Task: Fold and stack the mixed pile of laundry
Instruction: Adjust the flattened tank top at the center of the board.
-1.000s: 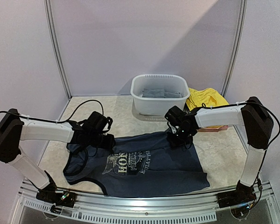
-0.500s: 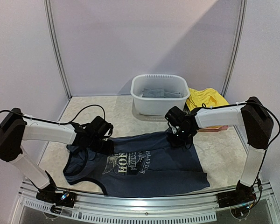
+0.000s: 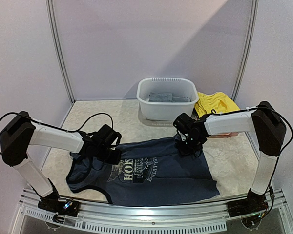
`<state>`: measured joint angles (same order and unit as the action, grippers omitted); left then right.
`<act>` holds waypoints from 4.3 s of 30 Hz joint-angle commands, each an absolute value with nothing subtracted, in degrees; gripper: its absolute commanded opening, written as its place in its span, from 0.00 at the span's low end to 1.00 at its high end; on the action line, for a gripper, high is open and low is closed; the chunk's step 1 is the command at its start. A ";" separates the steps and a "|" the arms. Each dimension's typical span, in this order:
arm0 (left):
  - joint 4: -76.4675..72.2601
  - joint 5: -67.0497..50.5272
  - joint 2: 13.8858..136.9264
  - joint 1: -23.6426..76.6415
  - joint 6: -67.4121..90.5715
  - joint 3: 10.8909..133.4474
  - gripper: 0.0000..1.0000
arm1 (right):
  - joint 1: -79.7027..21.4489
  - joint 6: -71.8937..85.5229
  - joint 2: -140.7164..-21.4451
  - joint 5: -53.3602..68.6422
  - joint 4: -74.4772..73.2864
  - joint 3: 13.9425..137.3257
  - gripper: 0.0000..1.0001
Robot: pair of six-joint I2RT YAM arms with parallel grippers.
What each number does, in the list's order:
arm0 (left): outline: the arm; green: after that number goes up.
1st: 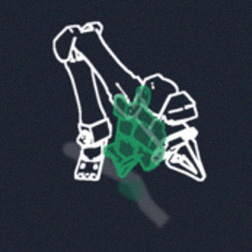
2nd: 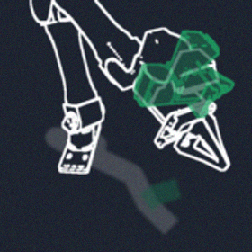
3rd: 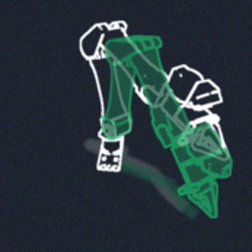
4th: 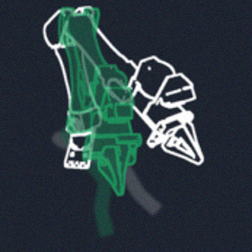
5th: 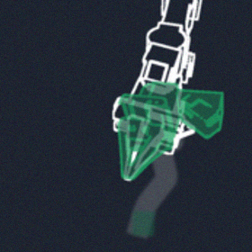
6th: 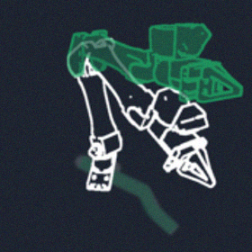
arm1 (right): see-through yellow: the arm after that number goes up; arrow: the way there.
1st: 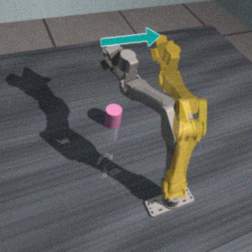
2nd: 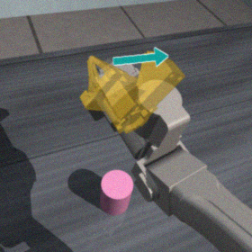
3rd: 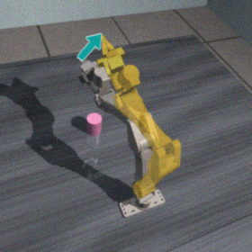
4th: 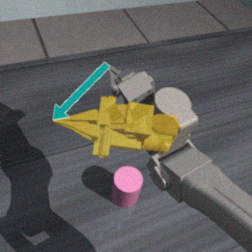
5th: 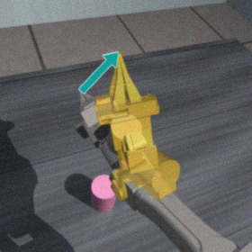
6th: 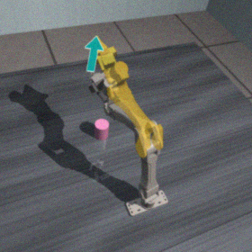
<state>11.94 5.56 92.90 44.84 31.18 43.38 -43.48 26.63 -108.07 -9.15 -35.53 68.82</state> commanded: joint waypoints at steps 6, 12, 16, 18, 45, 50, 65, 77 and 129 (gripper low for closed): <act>17.32 10.29 89.83 45.48 27.52 50.66 0.00 | -40.02 28.05 -103.78 -4.13 -32.68 68.93 0.00; 21.97 13.05 89.65 43.72 25.82 56.40 0.00 | -36.93 29.12 -101.50 3.10 -29.67 69.88 0.00; 22.67 13.37 90.55 41.90 24.97 59.21 0.00 | -35.28 29.18 -102.35 5.25 -28.87 72.11 0.00; 22.68 14.13 91.38 40.56 24.81 60.25 0.00 | -34.23 29.25 -103.45 5.70 -28.64 73.26 0.00; 18.37 8.12 117.19 23.44 25.66 81.24 0.02 | -23.39 38.57 -113.21 5.52 -18.98 82.00 0.14; 20.58 6.26 122.50 22.64 26.08 88.19 0.20 | -23.36 39.98 -112.54 9.49 -15.60 80.49 0.49; 20.27 19.93 103.68 32.78 24.44 72.66 0.76 | -33.56 28.66 -100.83 4.46 -21.42 73.78 0.62; 14.15 9.88 105.92 42.46 25.75 62.94 0.66 | -36.42 28.16 -105.65 6.06 -19.87 62.49 0.53; 28.12 29.31 67.96 38.10 49.31 30.52 0.61 | -47.94 34.53 -108.68 -6.06 -29.05 70.61 0.63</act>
